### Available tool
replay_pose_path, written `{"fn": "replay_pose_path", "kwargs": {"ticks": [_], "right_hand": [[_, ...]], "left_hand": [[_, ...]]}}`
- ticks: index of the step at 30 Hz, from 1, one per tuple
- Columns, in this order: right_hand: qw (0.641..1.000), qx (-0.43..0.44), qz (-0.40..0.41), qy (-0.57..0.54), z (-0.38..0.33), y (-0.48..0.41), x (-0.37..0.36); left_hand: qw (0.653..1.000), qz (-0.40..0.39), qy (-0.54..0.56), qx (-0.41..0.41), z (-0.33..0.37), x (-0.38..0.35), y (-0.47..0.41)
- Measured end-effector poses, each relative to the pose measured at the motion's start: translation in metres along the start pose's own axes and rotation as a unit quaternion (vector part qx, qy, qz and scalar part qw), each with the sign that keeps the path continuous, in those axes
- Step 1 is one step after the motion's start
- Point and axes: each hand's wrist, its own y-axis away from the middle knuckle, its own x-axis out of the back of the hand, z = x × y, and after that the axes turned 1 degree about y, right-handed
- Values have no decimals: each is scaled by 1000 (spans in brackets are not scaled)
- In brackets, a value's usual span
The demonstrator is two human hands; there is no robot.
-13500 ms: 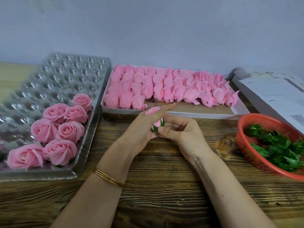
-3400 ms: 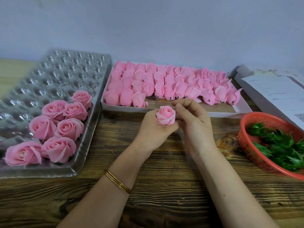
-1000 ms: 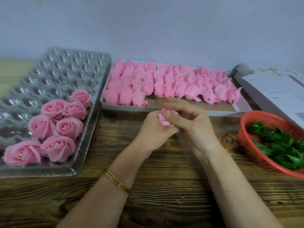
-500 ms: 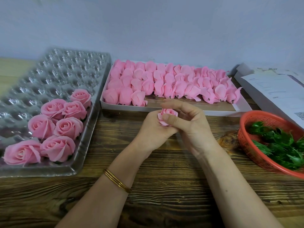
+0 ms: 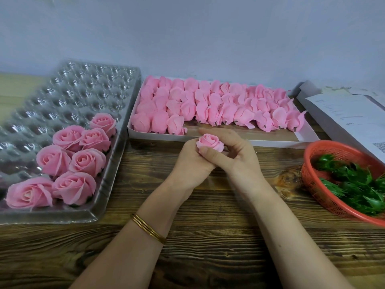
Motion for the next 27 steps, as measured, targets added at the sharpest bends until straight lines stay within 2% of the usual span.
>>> {"fn": "replay_pose_path", "kwargs": {"ticks": [6, 10, 19, 27], "right_hand": [[997, 10, 68, -41, -6, -1, 1], [993, 45, 105, -22, -8, 0, 0], [994, 44, 94, 27, -3, 3, -10], [985, 72, 76, 140, -2, 5, -14]], "left_hand": [[999, 9, 33, -13, -3, -1, -2], [999, 18, 19, -18, -6, 0, -3], [998, 61, -11, -17, -7, 1, -6], [994, 102, 1, -42, -3, -3, -3]]}}
